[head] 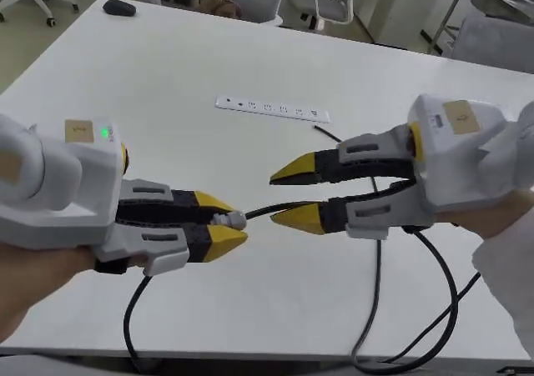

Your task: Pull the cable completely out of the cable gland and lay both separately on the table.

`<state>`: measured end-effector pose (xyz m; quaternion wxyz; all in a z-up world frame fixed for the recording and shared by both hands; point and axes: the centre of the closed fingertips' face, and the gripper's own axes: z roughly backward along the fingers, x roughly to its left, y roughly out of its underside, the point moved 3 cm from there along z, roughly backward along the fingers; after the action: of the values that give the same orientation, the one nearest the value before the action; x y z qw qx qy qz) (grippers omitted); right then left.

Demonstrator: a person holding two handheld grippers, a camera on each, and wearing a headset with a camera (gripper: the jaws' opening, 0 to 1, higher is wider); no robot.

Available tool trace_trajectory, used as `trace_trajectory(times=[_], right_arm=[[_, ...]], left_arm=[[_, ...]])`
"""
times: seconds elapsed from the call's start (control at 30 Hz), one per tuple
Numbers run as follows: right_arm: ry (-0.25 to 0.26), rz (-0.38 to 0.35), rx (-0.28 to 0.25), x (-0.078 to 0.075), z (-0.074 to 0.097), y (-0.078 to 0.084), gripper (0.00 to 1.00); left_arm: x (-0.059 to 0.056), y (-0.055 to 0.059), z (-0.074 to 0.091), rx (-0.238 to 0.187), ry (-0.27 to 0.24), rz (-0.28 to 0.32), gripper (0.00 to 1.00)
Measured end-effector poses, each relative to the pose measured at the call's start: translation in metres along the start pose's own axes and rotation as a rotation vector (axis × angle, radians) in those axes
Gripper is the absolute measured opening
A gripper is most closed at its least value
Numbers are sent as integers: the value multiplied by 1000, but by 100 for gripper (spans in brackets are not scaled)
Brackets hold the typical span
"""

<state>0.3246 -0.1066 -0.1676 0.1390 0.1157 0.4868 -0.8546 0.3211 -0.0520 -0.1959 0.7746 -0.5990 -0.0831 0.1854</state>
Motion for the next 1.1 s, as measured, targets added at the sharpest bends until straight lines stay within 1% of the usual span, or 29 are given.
trace_trajectory(times=[0.07, 0.1, 0.17, 0.27, 0.3, 0.43, 0.5, 0.73, 0.87, 1.1], right_arm=[[-25, 14, 4, 1, -7, 0, 19], [-50, 26, 18, 4, -10, 1, 16], [-72, 32, 36, 6, -14, 5, 12], [-37, 42, 31, -3, -14, 9, 6], [-39, 36, 26, -3, -14, 9, 6], [-54, 28, 22, -1, -14, 10, 5], [-53, 24, 17, 0, -13, 11, 5], [-19, -12, 2, -1, -8, 19, 4], [8, -49, -6, -1, -1, 25, 4], [64, -105, -6, -4, 13, 38, 4]], left_arm=[[-1, 0, 0, -1, 1, -1, 17], [-1, -1, 1, -5, 1, 0, 17], [0, -2, 2, -13, -2, 5, 17], [2, -2, 2, -13, -8, 9, 17], [4, -3, 3, -18, -20, 6, 17], [5, -3, 3, -20, -16, 10, 17], [5, -4, 2, -20, -14, 8, 17], [7, -3, 2, -15, -18, 8, 17], [8, -3, 3, -16, -24, 10, 17], [11, -6, 5, -38, -42, 23, 17]])
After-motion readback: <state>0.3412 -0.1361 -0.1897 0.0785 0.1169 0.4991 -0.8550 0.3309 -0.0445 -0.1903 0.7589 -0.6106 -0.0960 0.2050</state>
